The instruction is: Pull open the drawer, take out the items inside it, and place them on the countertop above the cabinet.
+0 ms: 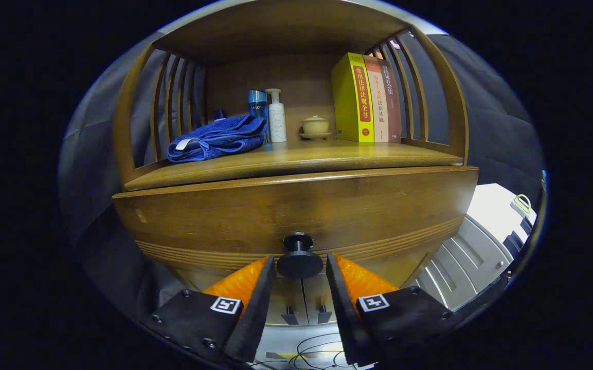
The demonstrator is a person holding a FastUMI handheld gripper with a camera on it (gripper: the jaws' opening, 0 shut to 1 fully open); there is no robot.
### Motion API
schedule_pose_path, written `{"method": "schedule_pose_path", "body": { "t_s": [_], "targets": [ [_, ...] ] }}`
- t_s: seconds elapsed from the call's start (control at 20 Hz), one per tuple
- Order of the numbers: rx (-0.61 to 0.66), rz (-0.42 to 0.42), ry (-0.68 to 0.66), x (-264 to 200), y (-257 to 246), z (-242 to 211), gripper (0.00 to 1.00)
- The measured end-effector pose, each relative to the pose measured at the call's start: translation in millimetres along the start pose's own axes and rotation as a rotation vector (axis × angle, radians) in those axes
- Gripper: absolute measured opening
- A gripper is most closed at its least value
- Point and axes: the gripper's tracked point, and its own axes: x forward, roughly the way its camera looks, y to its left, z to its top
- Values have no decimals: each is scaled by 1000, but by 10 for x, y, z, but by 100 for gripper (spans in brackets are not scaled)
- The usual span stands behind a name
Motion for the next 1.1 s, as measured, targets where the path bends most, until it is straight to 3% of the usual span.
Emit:
{"method": "schedule_pose_path", "body": {
  "t_s": [0.1,0.35,1.1],
  "targets": [
    [-20,-1,-6,33,-7,3,56],
    [-23,6,-3,-19,0,-1,50],
    [-14,27,27,-623,-18,-173,49]
  ]
}}
